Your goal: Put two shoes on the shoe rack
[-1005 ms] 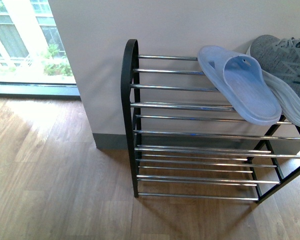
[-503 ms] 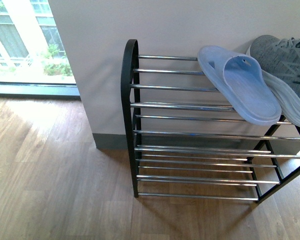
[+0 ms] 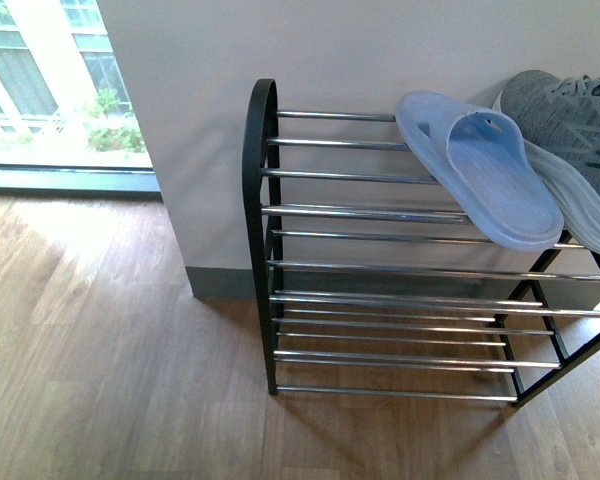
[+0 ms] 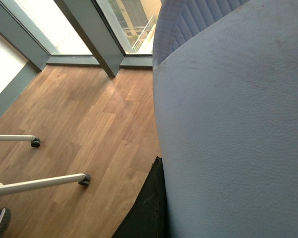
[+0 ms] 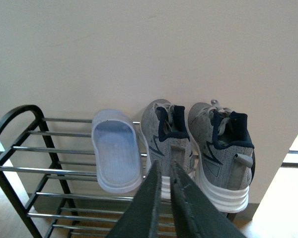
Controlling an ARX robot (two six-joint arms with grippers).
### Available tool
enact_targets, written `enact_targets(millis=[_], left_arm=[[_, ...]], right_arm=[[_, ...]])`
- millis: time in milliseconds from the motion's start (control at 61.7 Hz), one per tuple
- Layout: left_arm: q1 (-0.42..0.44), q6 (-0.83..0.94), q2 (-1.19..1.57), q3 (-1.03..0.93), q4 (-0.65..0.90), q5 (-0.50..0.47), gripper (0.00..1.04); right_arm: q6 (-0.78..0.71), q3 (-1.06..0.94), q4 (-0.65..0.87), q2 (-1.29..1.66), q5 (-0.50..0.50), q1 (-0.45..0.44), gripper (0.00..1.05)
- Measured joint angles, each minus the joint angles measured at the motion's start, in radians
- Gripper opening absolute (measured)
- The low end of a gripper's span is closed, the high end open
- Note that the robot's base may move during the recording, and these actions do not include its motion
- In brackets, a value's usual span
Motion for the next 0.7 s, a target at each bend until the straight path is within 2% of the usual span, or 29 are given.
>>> enact_targets(millis=[162,259,438,487,535,616,697], left_arm=[[0.000,0.000,0.000,0.000,0.000,0.000,0.02],[0.002,0.000,-0.001,0.000,0.000,-0.004,0.02],[0.002,0.000,-0.001,-0.001,0.000,0.000,0.02],[-0.001,-0.016,-0.001,-0.001,0.008,0.000,0.02],[-0.011,-0.085,0.010,-0.008,0.082,0.010,0.02],[-0.019,-0.239,0.093,0.041,0.210,0.094,0.02],[0.001,-0.360,0.249,0.175,0.212,0.206,0.02]], right_arm=[[0.000,0.000,0.000,-0.001,0.000,0.000,0.43],[0.000,0.000,0.000,-0.001,-0.005,0.000,0.66],[0.000,0.000,0.000,0.000,-0.004,0.000,0.95],[0.002,0.000,0.000,-0.002,0.002,0.000,0.97],[0.003,0.000,-0.002,-0.002,0.006,0.000,0.95],[0.003,0.000,-0.002,-0.002,0.006,0.000,0.96],[0.003,0.000,-0.002,-0.002,0.003,0.000,0.96]])
